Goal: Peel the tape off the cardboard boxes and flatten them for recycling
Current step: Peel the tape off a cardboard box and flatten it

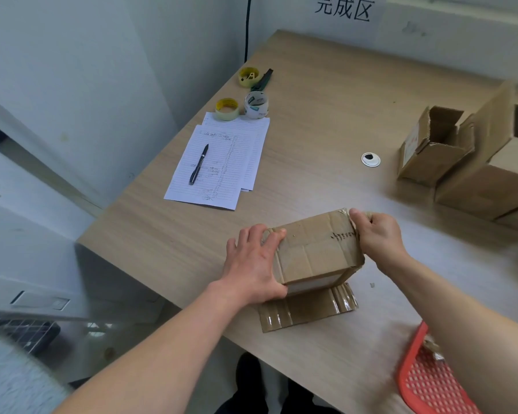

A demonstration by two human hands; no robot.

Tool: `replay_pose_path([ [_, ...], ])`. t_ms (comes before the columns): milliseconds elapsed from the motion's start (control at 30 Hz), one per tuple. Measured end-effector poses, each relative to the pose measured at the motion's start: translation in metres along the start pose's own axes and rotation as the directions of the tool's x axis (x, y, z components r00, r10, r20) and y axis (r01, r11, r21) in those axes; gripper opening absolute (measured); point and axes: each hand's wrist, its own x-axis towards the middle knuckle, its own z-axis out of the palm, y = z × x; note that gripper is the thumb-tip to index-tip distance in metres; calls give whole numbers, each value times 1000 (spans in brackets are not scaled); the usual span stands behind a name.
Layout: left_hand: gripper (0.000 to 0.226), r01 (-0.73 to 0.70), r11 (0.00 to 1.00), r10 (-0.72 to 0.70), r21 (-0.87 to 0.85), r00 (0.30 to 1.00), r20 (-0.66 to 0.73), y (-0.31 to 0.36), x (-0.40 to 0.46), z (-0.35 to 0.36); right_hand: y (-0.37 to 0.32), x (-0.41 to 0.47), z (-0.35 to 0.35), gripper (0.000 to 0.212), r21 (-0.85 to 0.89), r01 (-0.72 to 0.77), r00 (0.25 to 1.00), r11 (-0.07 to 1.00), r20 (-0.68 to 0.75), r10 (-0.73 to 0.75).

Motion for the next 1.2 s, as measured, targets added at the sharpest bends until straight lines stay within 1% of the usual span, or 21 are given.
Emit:
replay_pose_path([
  [67, 110, 0, 1000, 0, -4, 1000, 0, 0, 0, 0, -2, -2, -9, 58, 156, -157, 987, 975, 49, 151],
  [133, 110, -2, 1000, 2, -3, 1000, 1, 0, 0, 0, -6, -3, -19, 65, 266, -319, 947, 910, 124, 296],
  [200, 110, 1, 1000, -1, -4, 1000, 4, 1, 0, 0, -8, 1, -28, 72, 274, -380, 924, 883, 155, 349],
  [267, 110, 4, 1000, -4, -4, 1000, 5, 1, 0, -1, -11, 8, -38, 69, 278, -400, 916, 873, 145, 374],
  [333, 110, 5, 1000, -5, -4, 1000, 5, 2, -1, -1, -18, 14, -47, 52, 279, -403, 915, 871, 111, 388],
  [400, 110, 5, 1000, -5, -2, 1000, 4, 2, -1, -1, -23, 17, -54, 28, 287, -382, 923, 878, 71, 379],
  [433, 110, 5, 1000, -5, -2, 1000, 3, 2, -1, -1, -24, 19, -56, 15, 302, -359, 930, 883, 32, 367],
  [467, 110, 5, 1000, -5, -2, 1000, 4, 2, -1, -1, -23, 20, -57, 7, 319, -330, 935, 888, -18, 354],
  [533, 110, 4, 1000, -4, -2, 1000, 7, 2, -1, -2, -23, 20, -53, 14, 318, -238, 947, 918, -135, 293],
  [600, 110, 6, 1000, -6, -1, 1000, 5, 3, -1, -2, -25, 14, -45, 32, 233, -83, 971, 969, -201, 132],
  [667, 110, 8, 1000, -8, 2, 1000, 4, 3, -1, -2, -28, 5, -36, 63, 97, 98, 981, 990, -174, -80],
  [700, 110, 9, 1000, -9, 3, 1000, 6, 3, -1, -2, -28, 0, -32, 69, 25, 196, 971, 980, -142, -191],
  [733, 110, 9, 1000, -9, 4, 1000, 5, 3, -1, -2, -27, -3, -28, 67, -73, 293, 948, 953, -110, -300],
  [800, 110, 8, 1000, -8, 2, 1000, 4, 3, -1, -2, -20, -5, -20, 46, -316, 430, 883, 846, -49, -467],
  [833, 110, 7, 1000, -7, 0, 1000, 2, 3, -1, -2, -17, -6, -17, 34, -397, 439, 874, 806, -19, -486],
  [867, 109, 5, 1000, -5, -1, 1000, 1, 3, -1, -2, -14, -8, -15, 26, -440, 425, 883, 791, 11, -469],
  [900, 109, 3, 1000, -3, -2, 1000, 2, 3, -1, -2, -12, -9, -13, 22, -470, 406, 895, 783, 34, -444],
  [967, 109, 1, 1000, -1, -1, 1000, 2, 2, -1, -1, -8, -9, -9, 27, -519, 386, 905, 763, 55, -421],
  [1033, 109, -2, 1000, 2, 2, 1000, 0, 2, 0, -1, -5, -5, -8, 31, -510, 400, 898, 762, 51, -437],
  [1133, 110, -5, 1000, 5, 0, 1000, 3, 1, -1, -1, -5, -1, -7, 21, -462, 462, 866, 757, 52, -497],
  [1200, 110, -9, 1000, 9, 1, 1000, 2, 2, -1, -1, -5, 3, -6, 18, -484, 504, 836, 715, 65, -545],
])
